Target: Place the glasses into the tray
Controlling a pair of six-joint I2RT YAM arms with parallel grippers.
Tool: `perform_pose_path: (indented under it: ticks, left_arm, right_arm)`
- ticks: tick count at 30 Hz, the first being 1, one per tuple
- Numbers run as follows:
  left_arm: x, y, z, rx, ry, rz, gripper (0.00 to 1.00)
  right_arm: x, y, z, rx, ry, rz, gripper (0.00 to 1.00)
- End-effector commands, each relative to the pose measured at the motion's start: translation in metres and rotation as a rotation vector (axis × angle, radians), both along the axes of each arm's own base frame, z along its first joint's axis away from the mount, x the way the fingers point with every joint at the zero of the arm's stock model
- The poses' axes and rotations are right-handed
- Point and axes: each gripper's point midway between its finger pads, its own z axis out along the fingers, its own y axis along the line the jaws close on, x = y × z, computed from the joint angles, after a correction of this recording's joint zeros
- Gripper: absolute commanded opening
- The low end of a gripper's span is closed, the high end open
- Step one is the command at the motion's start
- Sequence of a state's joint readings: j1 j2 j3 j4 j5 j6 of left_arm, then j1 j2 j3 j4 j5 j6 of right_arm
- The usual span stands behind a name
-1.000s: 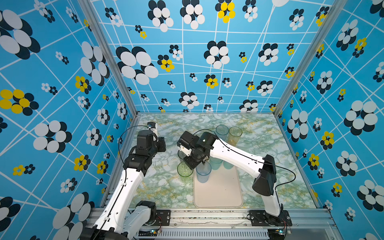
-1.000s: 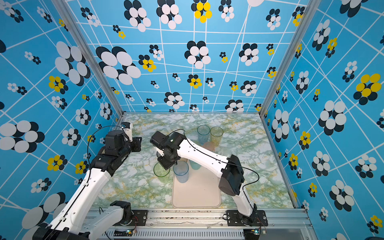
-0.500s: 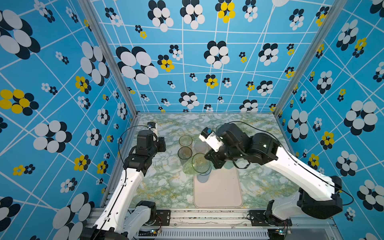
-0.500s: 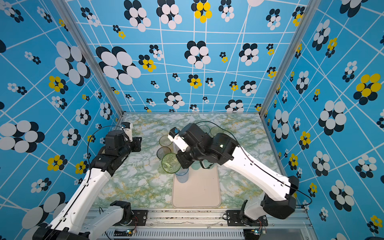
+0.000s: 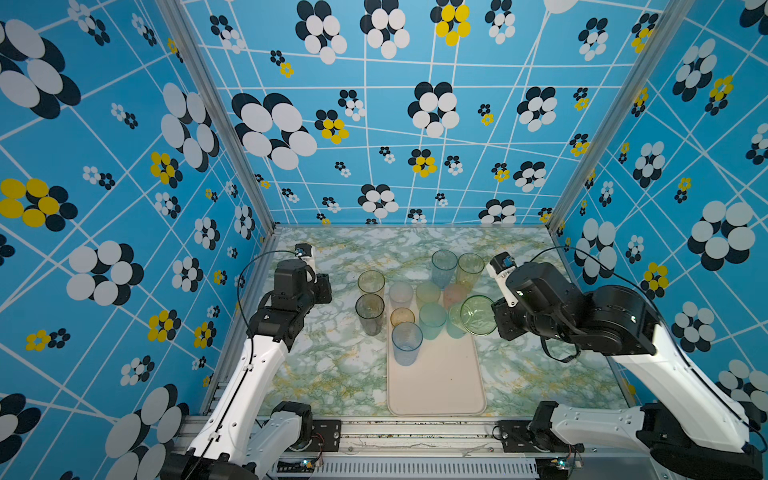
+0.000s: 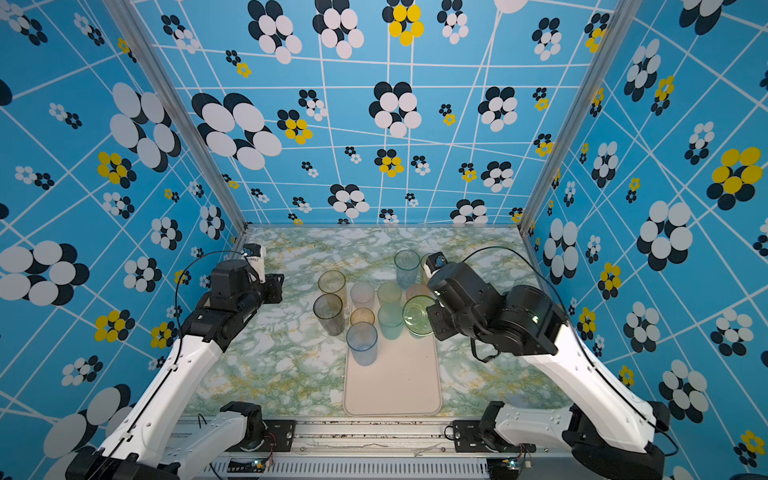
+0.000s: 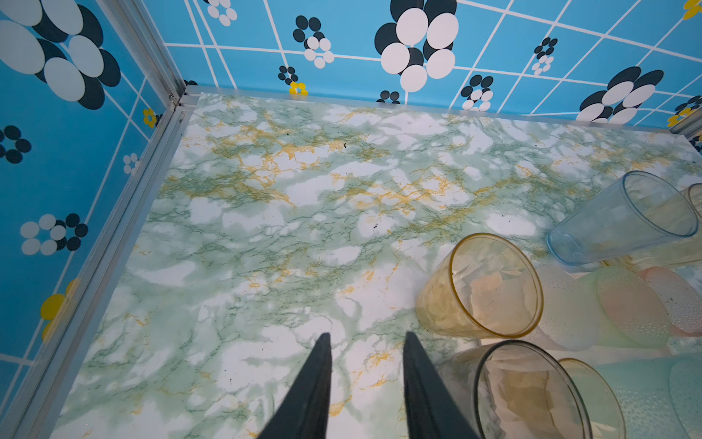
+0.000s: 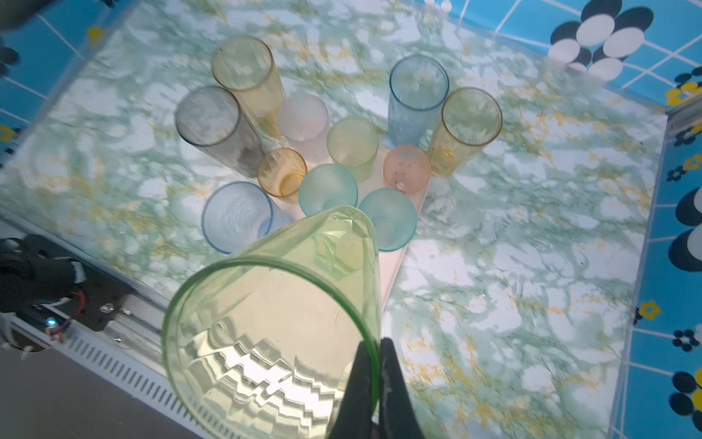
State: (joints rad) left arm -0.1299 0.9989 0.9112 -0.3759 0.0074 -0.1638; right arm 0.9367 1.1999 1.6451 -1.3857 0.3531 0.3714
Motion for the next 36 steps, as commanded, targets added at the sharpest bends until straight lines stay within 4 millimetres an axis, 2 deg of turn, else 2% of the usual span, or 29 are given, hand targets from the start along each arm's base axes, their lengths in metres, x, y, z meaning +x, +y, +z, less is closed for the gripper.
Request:
perform_pose_path:
  ticks: [1, 8, 12, 19, 27, 36]
  left_arm:
    - [0.003, 0.004, 0.01, 0.016, -0.014, 0.006, 0.33]
    - [0.003, 0.004, 0.009, 0.016, -0.009, 0.002, 0.33]
    - [0.003, 0.005, 0.01, 0.02, -0.009, 0.006, 0.34]
    - [0.005, 0.004, 0.007, 0.022, 0.002, 0.003, 0.33]
    - [0.005, 0.005, 0.005, 0.026, 0.009, 0.006, 0.33]
    - [0.006, 0.004, 0.004, 0.026, 0.013, 0.004, 0.33]
  right_arm:
    - [0.0, 0.001, -0.033, -0.072, 0.106, -0.02, 0.03]
    - [0.023, 0.035, -0.088, -0.056, 0.234, -0.004, 0.02]
    - [0.031, 0.047, -0.104, -0.048, 0.267, 0.0, 0.02]
    - [0.031, 0.056, -0.132, 0.01, 0.335, -0.011, 0.02]
    - [0.031, 0.065, -0.154, 0.019, 0.383, -0.008, 0.02]
    - [0.033, 0.062, -0.161, 0.022, 0.394, -0.023, 0.02]
